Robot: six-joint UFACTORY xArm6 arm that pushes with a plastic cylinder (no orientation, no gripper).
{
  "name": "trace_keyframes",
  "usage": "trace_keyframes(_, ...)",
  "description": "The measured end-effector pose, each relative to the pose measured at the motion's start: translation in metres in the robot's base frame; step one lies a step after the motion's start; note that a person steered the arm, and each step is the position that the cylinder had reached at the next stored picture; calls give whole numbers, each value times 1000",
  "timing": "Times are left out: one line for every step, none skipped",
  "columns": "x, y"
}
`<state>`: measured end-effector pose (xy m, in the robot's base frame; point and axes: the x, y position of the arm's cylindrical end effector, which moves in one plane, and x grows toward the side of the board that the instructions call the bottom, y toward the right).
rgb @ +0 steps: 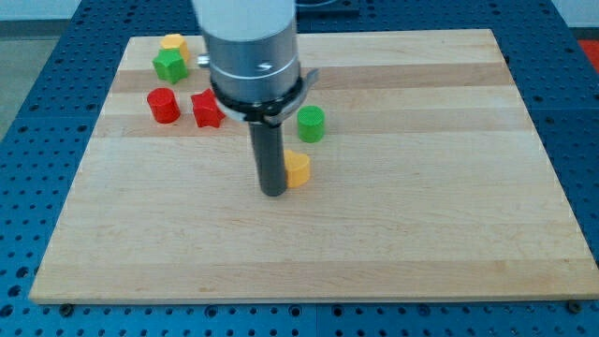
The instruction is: Move the yellow heart at the bottom right of the green circle
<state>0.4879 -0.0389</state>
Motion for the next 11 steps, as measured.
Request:
trace_keyframes(-17, 14)
trace_keyframes(-20, 10)
trace_keyframes(-21, 4)
trace_keyframes(-29, -2)
trace_keyframes(-33, 12)
trace_keyframes(-33, 42)
trace_keyframes(-33, 65)
trace_keyframes(-35, 68)
trace_keyframes(-22, 45)
trace_keyframes(-17, -10)
trace_keyframes(-24, -69)
